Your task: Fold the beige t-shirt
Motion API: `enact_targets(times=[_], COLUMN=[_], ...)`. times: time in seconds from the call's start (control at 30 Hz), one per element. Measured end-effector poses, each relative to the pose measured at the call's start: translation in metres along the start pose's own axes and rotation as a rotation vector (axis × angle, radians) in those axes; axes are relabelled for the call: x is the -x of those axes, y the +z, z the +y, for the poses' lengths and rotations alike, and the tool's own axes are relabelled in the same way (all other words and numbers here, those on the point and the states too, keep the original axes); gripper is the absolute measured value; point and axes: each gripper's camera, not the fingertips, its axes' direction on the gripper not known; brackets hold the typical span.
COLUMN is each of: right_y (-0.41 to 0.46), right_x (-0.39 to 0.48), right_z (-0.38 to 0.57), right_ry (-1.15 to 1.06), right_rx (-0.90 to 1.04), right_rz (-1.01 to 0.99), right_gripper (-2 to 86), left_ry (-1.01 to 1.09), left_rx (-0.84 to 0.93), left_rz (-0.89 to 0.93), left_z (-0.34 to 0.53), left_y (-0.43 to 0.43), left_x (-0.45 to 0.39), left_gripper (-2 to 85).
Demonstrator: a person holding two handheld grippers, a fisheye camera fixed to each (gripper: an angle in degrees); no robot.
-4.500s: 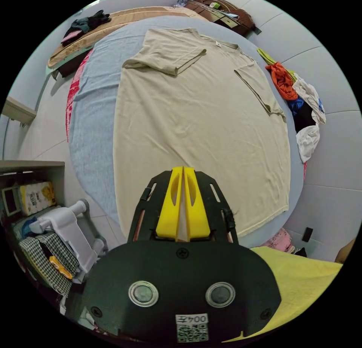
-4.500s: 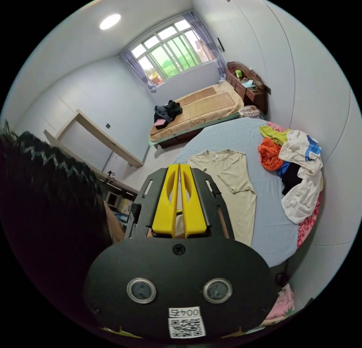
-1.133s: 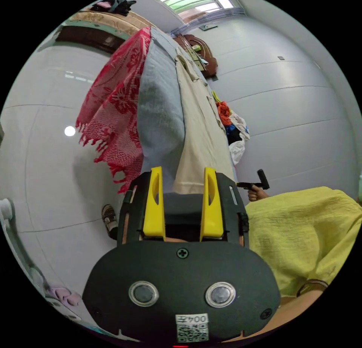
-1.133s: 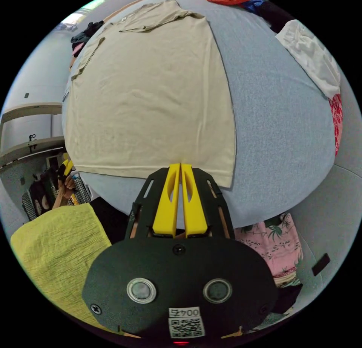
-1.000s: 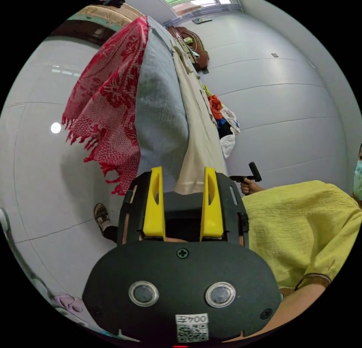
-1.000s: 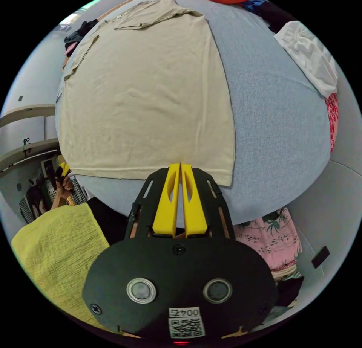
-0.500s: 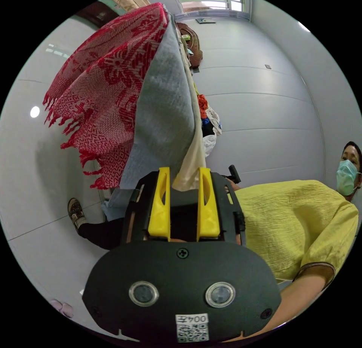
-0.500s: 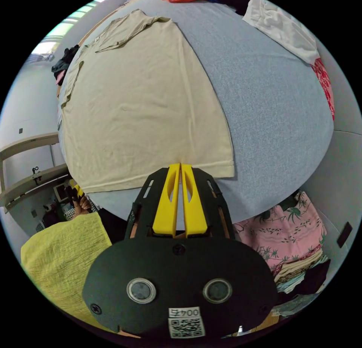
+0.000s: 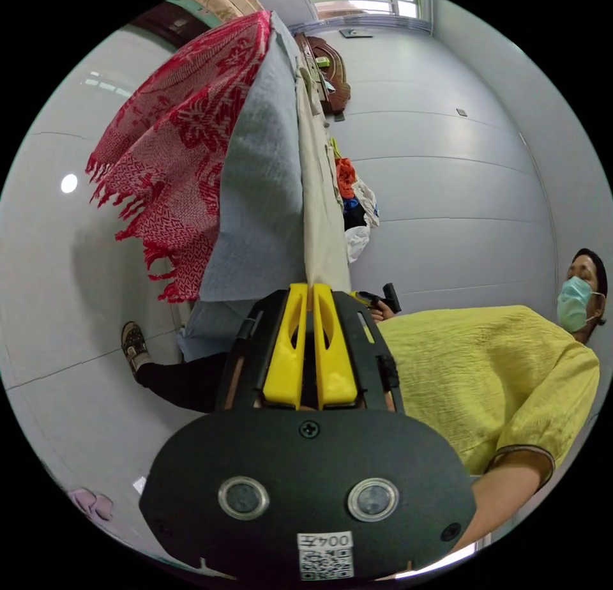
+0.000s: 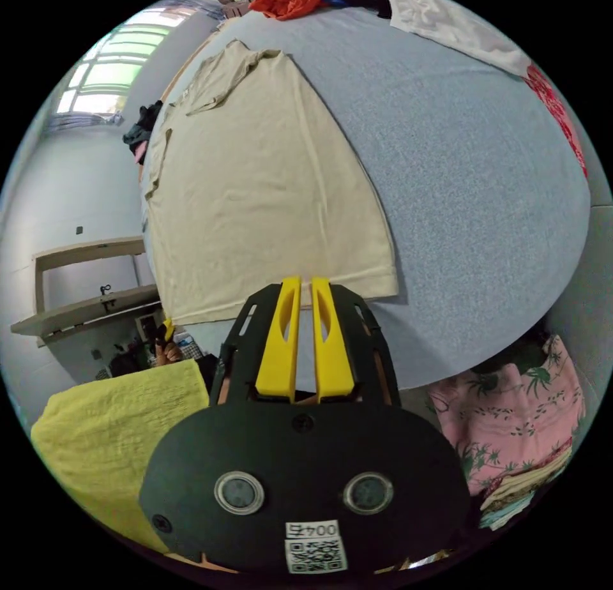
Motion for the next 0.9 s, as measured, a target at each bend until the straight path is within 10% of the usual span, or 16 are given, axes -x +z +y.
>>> enact_targets(times=[0.23,0.9], right_y=[-0.089,-0.111], right_x=[-0.125,-0.168], right_z=[0.036,0.033], right_ry=[0.131,-0.021], right_rx=[-0.202,-0.117], right_rz=[-0.348,-0.433], right_gripper=[10.1,9.6], left_ry=[-0.087,-0.206], left_rx=[0.058,0.023], left_rz=[-0.205,-0.397], left_z=[-0.018,-0.019], left_y=[0.017,0.076], left_x=[-0.045,-0.12], left_gripper=[1.4,1.3])
